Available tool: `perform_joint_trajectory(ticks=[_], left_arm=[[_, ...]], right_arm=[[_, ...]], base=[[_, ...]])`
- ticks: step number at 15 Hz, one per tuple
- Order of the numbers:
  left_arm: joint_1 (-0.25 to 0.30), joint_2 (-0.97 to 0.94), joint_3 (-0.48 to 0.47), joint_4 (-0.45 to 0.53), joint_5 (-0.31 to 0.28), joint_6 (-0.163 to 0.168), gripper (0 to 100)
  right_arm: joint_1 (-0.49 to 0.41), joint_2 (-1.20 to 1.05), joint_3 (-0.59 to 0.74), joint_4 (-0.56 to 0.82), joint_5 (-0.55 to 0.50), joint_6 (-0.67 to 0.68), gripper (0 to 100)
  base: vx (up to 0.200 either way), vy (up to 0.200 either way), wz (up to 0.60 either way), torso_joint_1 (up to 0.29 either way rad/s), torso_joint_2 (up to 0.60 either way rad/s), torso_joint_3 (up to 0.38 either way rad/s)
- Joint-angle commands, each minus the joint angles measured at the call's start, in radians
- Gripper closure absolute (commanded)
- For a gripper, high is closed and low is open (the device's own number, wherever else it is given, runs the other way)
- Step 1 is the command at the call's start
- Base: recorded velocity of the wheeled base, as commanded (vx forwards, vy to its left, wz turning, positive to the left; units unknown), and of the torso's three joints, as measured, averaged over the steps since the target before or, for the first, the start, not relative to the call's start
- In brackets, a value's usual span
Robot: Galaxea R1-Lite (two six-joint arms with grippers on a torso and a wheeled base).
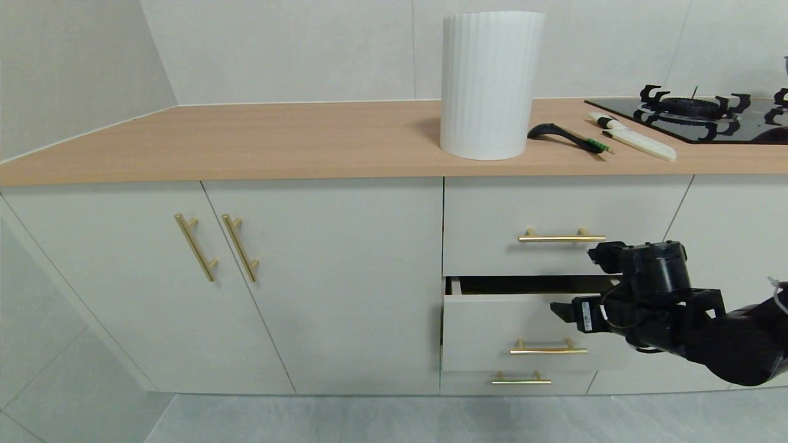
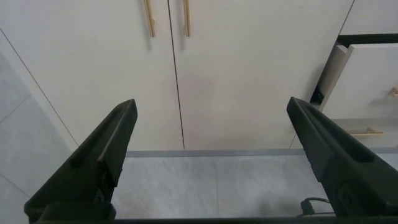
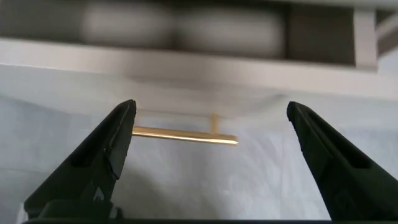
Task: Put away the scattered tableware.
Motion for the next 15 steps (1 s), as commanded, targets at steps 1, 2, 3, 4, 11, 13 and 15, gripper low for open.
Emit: perform_joint_trajectory(ticks=[1,2,3,4,11,13,15], left_arm=[[0.000,0.000,0.000,0.000,-0.001,0.000,0],[0.000,0.000,0.000,0.000,0.000,0.000,0],[0.000,0.000,0.000,0.000,0.000,0.000,0],[0.000,0.000,0.000,0.000,-0.001,0.000,0],[0.000,0.000,0.000,0.000,0.000,0.000,0],[0.000,0.000,0.000,0.000,0.000,0.000,0],[0.000,0.000,0.000,0.000,0.000,0.000,0]], right_arm=[[0.031,-0.049,0.008,-0.017,0.000,0.006,0],[0.034,-0.026,0.008,-0.043,0.000,0.022,0],[0.034,0.011,0.007,-0.087,-0.001,0.036,0],[0.033,0.052,0.007,-0.144,-0.004,0.036,0],[0.031,0.232,-0.001,-0.373,-0.044,0.033,0],[0.028,0.267,-0.016,-0.426,-0.046,0.033,0],[0.025,0.290,-0.038,-0.434,-0.052,0.042,0]], base=[[0.000,0.000,0.00,0.000,0.00,0.000],[0.000,0.000,0.00,0.000,0.00,0.000],[0.000,0.000,0.00,0.000,0.00,0.000],[0.000,0.000,0.00,0.000,0.00,0.000],[0.000,0.000,0.00,0.000,0.00,0.000],[0.000,0.000,0.00,0.000,0.00,0.000],[0.000,0.000,0.00,0.000,0.00,0.000]])
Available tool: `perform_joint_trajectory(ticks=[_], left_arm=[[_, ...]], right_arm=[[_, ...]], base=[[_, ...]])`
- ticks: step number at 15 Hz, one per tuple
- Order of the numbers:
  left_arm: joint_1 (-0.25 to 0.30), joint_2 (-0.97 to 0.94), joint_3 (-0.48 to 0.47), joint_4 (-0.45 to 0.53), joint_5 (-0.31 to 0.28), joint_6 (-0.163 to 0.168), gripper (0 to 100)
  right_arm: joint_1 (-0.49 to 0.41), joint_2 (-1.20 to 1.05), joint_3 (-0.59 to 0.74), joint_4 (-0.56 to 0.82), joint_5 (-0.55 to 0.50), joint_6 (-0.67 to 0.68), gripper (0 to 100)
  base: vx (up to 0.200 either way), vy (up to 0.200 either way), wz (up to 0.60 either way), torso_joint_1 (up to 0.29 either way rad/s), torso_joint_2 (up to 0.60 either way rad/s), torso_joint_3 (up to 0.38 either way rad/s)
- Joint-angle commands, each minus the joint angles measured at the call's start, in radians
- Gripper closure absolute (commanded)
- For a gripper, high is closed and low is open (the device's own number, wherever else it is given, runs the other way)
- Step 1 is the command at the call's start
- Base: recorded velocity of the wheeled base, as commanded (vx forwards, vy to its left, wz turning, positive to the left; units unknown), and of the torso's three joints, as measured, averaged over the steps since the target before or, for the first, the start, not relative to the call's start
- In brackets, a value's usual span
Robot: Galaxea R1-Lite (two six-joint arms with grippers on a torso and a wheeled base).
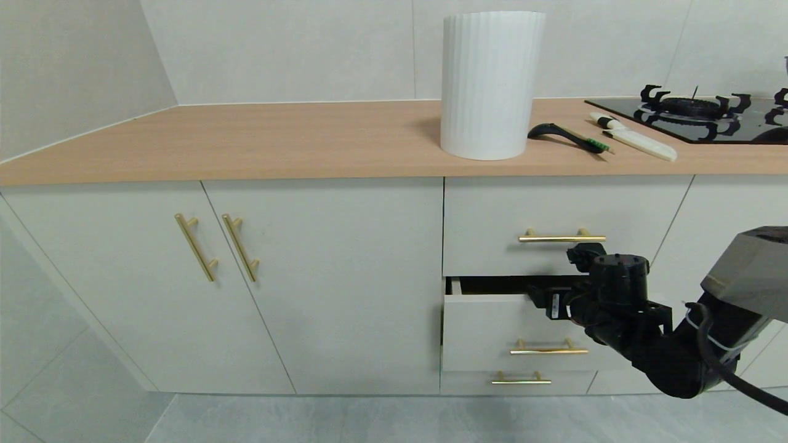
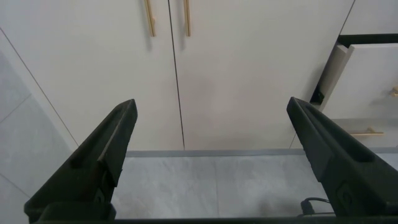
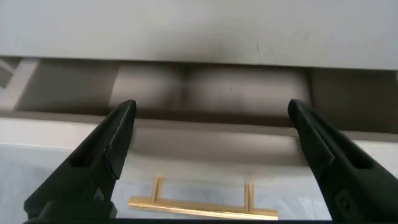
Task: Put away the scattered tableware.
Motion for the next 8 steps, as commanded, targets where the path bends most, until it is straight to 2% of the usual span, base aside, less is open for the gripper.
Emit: perform_joint_trajectory(ticks=[1,8], left_arm=[[0.000,0.000,0.000,0.000,0.000,0.000,0],[0.000,0.000,0.000,0.000,-0.001,0.000,0]], right_arm=[[-0.001,0.046,-0.019,0.002,-0.018,0.011,0],[0.000,0.043,-0.014,0.013,-0.032,0.008,0]], base=[[0.000,0.000,0.00,0.000,0.00,0.000],[0.000,0.000,0.00,0.000,0.00,0.000]])
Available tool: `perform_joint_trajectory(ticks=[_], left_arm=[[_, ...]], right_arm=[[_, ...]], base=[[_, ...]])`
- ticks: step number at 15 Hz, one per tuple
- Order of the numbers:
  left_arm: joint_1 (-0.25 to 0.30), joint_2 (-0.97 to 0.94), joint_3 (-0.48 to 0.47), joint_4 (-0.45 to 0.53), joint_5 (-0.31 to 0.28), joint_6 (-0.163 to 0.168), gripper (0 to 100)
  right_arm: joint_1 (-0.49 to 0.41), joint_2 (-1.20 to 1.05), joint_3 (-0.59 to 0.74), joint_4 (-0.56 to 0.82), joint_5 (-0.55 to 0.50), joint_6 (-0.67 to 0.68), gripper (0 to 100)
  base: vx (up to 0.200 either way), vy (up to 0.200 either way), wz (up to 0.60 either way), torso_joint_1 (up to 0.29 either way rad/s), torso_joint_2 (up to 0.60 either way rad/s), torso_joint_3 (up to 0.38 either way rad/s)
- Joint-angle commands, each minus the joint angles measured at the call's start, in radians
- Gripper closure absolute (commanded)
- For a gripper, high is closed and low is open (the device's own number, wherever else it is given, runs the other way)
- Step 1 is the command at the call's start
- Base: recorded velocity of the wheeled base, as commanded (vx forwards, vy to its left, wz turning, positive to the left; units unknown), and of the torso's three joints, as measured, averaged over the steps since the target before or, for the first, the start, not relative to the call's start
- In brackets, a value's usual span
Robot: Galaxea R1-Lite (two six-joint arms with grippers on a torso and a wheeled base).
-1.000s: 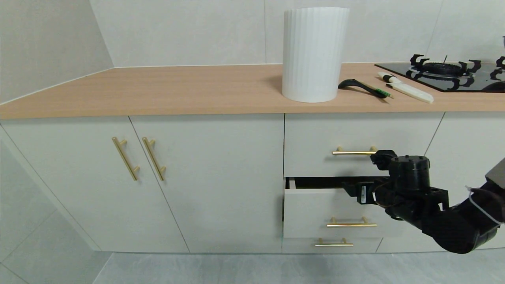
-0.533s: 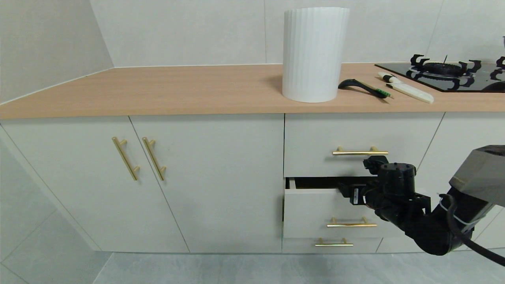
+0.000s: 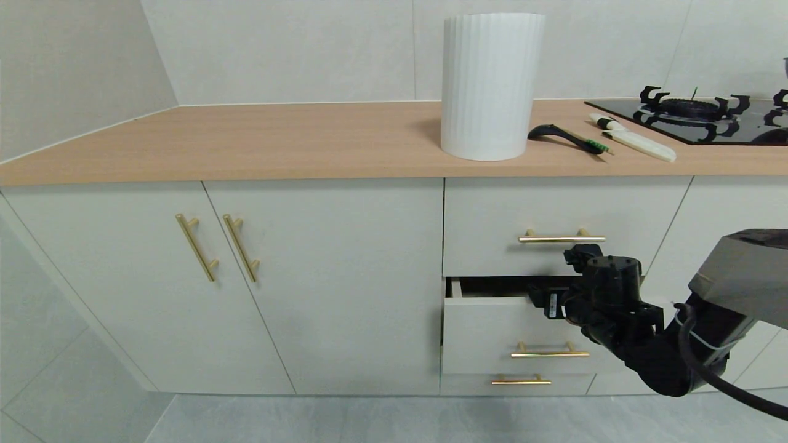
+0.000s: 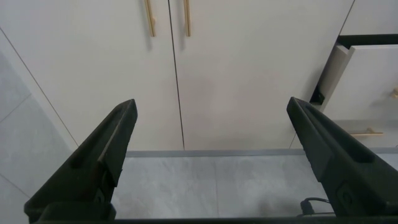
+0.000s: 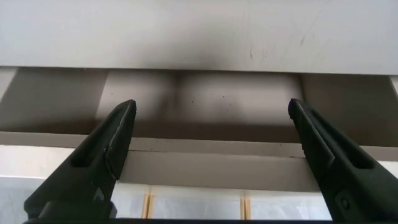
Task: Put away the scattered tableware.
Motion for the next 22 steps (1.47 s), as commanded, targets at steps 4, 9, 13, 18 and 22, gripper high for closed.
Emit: perform_joint_trajectory(ticks=[4,9,13,18,22], left_arm=[[0.000,0.000,0.000,0.000,0.000,0.000,0],[0.000,0.000,0.000,0.000,0.000,0.000,0],[0.000,0.000,0.000,0.000,0.001,0.000,0],[0.000,0.000,0.000,0.000,0.001,0.000,0],[0.000,0.000,0.000,0.000,0.000,0.000,0]], right_arm=[[0.001,-0.026,0.021,0.043,0.002,0.000,0],[0.001,-0.135,0.038,0.224,0.017,0.002,0],[0.007,-0.232,0.035,0.448,0.065,0.000,0],[0.022,-0.291,0.012,0.654,0.083,-0.006,0],[0.025,-0.342,-0.053,0.929,0.146,-0.007,0]], base=[[0.000,0.000,0.00,0.000,0.00,0.000],[0.000,0.000,0.00,0.000,0.00,0.000],[0.000,0.000,0.00,0.000,0.00,0.000],[0.000,0.000,0.00,0.000,0.00,0.000],[0.000,0.000,0.00,0.000,0.00,0.000]])
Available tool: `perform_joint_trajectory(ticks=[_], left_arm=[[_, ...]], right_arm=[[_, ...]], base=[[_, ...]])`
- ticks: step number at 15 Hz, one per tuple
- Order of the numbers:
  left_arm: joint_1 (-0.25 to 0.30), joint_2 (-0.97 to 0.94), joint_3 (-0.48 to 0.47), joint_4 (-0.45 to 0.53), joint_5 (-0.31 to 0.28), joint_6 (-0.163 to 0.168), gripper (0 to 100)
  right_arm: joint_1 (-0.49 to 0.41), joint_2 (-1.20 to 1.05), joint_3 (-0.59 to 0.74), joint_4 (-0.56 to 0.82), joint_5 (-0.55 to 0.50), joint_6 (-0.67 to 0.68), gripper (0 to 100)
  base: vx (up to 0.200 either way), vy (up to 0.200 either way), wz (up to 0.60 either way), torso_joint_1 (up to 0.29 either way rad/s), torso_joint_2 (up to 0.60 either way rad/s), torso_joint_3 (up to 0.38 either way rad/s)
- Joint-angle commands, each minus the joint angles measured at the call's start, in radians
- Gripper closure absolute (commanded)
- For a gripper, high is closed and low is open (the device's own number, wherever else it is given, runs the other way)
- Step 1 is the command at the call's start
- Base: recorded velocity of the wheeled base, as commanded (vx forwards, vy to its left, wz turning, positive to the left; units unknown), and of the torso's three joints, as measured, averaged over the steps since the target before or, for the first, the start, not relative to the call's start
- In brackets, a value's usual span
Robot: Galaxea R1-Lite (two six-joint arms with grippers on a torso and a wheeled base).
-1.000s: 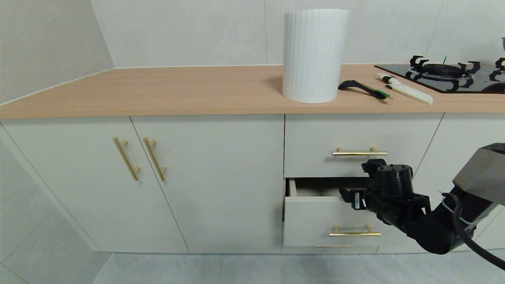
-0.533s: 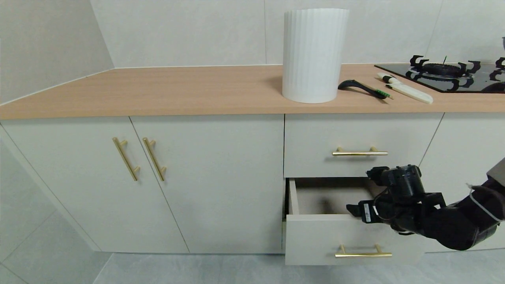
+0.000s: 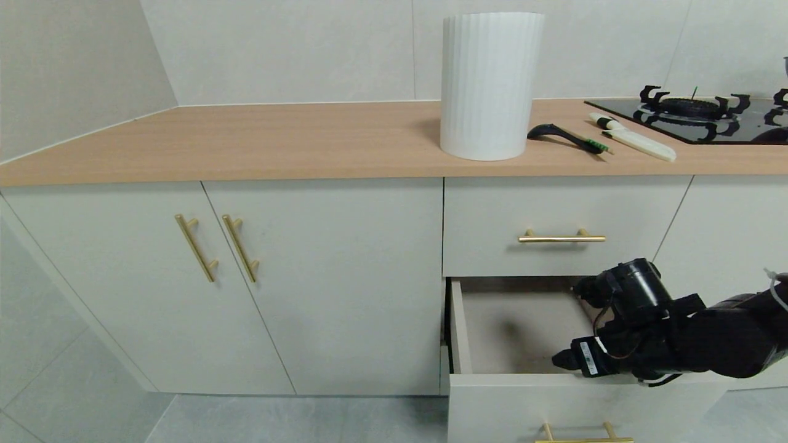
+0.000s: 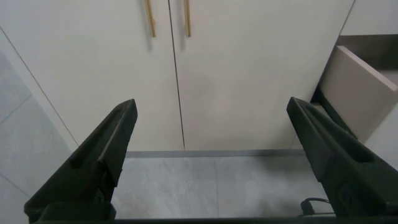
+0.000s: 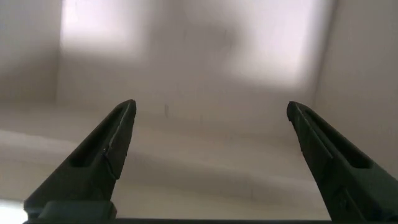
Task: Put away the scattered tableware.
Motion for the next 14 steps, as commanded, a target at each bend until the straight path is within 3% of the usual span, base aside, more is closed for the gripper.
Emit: perform_joint_trajectory(ticks=[1,4,9,14], left_arm=[[0.000,0.000,0.000,0.000,0.001,0.000,0],[0.000,0.000,0.000,0.000,-0.001,0.000,0],[0.000,0.000,0.000,0.000,-0.001,0.000,0],[0.000,0.000,0.000,0.000,-0.001,0.000,0]], right_arm=[[0.005,-0.047,-0.045,0.111,0.018,0.000,0],[0.019,-0.055,-0.077,0.248,0.027,-0.017,0],[0.025,-0.062,-0.077,0.344,0.027,-0.076,0],[0.054,-0.082,-0.075,0.533,0.027,-0.193,0]], base=[[0.000,0.000,0.00,0.000,0.00,0.000],[0.000,0.000,0.00,0.000,0.00,0.000],[0.000,0.000,0.00,0.000,0.00,0.000],[0.000,0.000,0.00,0.000,0.00,0.000]])
